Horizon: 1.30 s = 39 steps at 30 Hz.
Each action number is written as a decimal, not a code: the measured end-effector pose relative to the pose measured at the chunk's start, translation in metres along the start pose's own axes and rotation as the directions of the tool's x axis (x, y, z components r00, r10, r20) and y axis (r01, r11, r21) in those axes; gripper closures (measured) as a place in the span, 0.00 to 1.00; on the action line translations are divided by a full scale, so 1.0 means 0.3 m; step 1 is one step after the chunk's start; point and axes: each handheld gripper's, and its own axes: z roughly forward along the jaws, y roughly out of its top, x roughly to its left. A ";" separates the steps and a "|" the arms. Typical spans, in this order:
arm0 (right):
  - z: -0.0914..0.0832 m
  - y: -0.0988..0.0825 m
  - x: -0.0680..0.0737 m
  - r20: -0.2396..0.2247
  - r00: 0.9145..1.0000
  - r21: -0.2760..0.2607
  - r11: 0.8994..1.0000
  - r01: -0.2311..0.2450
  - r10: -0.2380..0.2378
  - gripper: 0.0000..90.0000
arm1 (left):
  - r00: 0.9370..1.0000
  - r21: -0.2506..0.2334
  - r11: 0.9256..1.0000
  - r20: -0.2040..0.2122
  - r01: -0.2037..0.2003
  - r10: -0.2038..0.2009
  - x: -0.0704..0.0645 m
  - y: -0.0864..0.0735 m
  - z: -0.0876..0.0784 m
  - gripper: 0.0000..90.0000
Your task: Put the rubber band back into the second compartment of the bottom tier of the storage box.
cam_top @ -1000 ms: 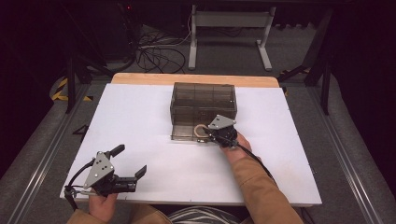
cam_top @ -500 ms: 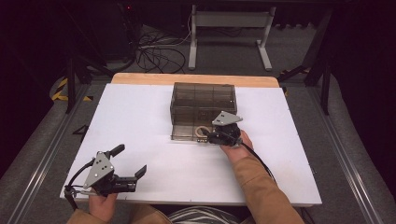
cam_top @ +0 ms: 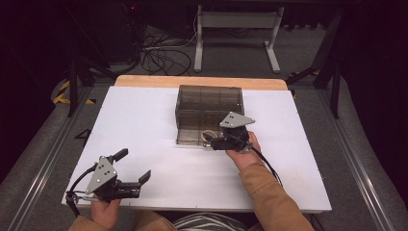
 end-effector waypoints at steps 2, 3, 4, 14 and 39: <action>-0.004 0.003 0.003 -0.001 1.000 -0.003 1.000 0.001 -0.001 0.24 | 1.000 0.001 1.000 0.001 0.002 -0.002 0.000 0.000 0.000 0.01; -0.007 0.005 0.003 -0.002 1.000 -0.007 1.000 0.000 0.000 0.24 | 1.000 0.000 1.000 0.000 0.004 -0.004 0.000 0.000 0.000 0.01; -0.010 0.007 0.004 -0.004 1.000 -0.010 1.000 0.000 0.000 0.23 | 1.000 -0.002 1.000 0.000 0.004 -0.004 0.000 0.000 0.001 0.01; -0.030 0.019 0.005 -0.007 1.000 -0.030 1.000 -0.002 0.001 0.20 | 1.000 -0.001 1.000 0.001 0.000 0.000 0.000 0.001 0.003 0.01; -0.130 0.041 0.014 -0.033 0.999 -0.070 0.998 -0.010 0.008 0.03 | 1.000 -0.004 1.000 0.000 0.004 -0.004 0.004 0.001 0.001 0.01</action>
